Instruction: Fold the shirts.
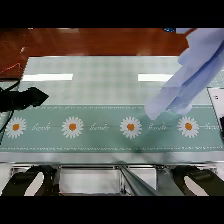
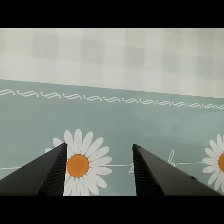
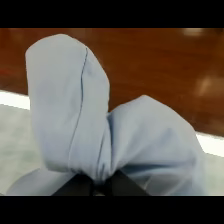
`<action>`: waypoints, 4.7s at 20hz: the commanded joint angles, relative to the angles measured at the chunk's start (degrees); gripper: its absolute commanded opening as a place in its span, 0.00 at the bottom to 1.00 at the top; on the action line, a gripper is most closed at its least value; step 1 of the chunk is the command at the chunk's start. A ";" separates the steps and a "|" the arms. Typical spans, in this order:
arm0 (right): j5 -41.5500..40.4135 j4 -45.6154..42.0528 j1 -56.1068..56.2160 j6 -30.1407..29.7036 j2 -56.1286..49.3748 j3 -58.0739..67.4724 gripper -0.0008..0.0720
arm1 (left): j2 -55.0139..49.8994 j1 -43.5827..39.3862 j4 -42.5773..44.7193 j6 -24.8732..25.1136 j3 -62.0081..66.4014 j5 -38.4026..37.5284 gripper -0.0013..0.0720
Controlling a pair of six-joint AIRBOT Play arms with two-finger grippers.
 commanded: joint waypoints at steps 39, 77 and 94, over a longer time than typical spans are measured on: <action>-9.11 10.97 -15.91 1.31 2.23 -61.59 0.57 | -2.84 5.92 -18.73 10.64 -26.97 0.13 0.71; -19.98 37.35 -3.56 -11.13 -26.71 -50.88 0.04 | -26.71 -5.27 -48.41 32.70 -14.01 3.69 0.05; -4.63 -0.35 -11.47 -0.15 13.90 -2.60 0.04 | -0.39 25.44 -35.26 19.47 41.62 -1.66 0.05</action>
